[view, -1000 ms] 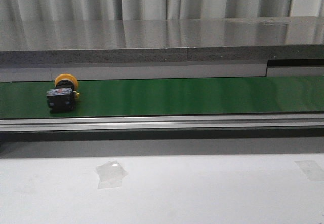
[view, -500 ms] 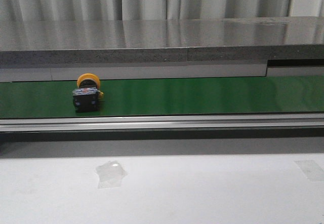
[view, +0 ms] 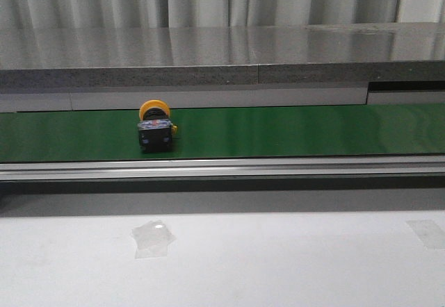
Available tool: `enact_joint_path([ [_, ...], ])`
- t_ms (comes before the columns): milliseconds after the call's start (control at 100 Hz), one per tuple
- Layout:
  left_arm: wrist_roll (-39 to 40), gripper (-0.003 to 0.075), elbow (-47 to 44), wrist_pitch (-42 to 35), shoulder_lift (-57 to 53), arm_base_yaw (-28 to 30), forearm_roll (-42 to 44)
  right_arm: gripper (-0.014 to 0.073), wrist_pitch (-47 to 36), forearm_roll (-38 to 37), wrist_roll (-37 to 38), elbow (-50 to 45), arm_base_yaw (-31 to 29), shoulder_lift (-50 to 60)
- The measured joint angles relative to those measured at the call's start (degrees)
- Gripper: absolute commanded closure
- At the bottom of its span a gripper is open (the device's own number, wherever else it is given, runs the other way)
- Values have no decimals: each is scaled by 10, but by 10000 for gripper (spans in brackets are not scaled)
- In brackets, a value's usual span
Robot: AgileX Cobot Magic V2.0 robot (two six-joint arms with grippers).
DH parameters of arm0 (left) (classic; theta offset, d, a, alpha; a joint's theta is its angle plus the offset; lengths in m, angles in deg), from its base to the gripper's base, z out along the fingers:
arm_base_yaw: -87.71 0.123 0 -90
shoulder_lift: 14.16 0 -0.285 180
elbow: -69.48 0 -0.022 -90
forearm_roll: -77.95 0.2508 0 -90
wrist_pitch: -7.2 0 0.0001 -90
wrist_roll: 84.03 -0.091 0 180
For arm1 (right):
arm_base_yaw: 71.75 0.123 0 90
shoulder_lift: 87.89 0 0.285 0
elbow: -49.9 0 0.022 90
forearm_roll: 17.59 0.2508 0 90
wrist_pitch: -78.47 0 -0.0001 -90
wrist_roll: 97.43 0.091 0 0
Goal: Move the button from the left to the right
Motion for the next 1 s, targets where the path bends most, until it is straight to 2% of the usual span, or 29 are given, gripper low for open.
enact_joint_path([
  [160, 0, 740, 0, 0, 0, 0, 0, 659, 30, 3, 0, 58, 0, -5],
  [300, 0, 740, 0, 0, 0, 0, 0, 659, 100, 3, 0, 140, 0, -61],
  [710, -1, 740, 0, 0, 0, 0, 0, 659, 350, 3, 0, 414, 0, -369],
  [830, -1, 740, 0, 0, 0, 0, 0, 659, 378, 3, 0, 466, 0, -441],
  [1000, -1, 740, 0, 0, 0, 0, 0, 659, 395, 24, 0, 482, 0, -507],
])
